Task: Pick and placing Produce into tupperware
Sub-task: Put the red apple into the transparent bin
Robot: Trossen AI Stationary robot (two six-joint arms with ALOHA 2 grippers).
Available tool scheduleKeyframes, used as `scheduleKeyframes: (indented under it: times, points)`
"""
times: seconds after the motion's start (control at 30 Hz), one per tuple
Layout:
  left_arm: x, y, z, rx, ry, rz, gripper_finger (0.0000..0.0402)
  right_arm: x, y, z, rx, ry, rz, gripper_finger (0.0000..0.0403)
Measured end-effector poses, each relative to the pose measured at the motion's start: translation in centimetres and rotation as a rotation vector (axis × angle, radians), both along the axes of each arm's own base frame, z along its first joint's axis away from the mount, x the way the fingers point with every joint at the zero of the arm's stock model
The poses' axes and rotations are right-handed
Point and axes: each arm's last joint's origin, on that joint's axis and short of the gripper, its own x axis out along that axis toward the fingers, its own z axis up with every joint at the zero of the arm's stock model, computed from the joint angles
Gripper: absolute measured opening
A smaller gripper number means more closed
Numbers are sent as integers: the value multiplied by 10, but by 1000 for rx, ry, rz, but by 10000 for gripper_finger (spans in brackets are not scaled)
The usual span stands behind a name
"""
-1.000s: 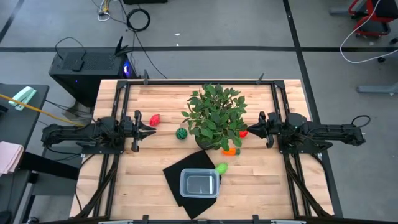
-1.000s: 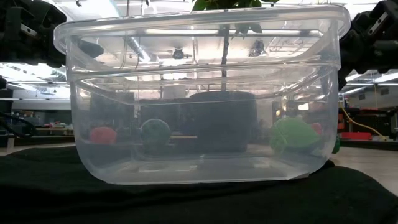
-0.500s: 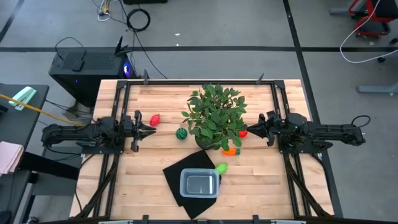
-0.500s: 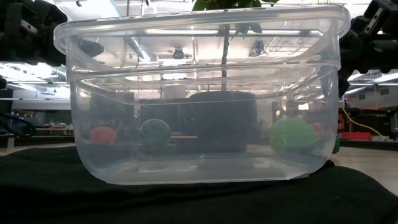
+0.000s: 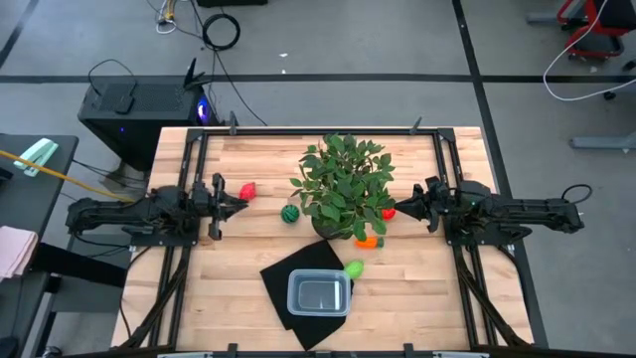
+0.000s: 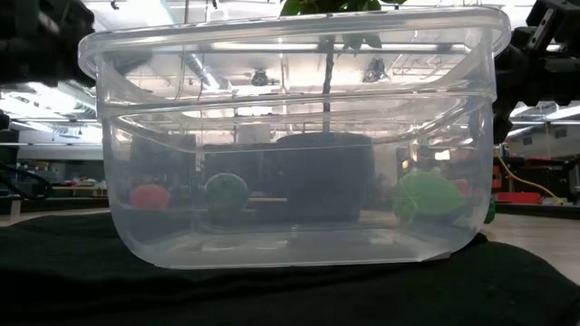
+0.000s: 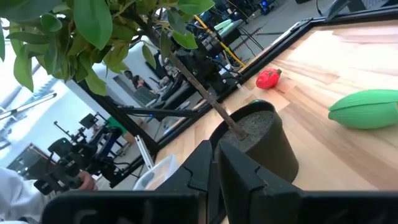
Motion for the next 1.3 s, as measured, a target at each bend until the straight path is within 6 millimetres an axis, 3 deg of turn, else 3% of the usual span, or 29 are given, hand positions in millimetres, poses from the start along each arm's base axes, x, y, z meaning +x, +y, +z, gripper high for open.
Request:
scheduleKeyframes:
  times: [0.6,1.0,1.13,1.3]
  points:
    - [-16,5,38,-62,-429,159,50,-6,-8,31,122,-343,-285,34]
    - [-24,6,46,-118,-548,195,48,-12,-11,42,108,-456,-395,34]
    - [-25,7,47,-163,-577,203,52,-17,-10,63,64,-505,-403,34]
    - [-26,8,48,-206,-591,226,64,-32,-10,111,-93,-583,-472,34]
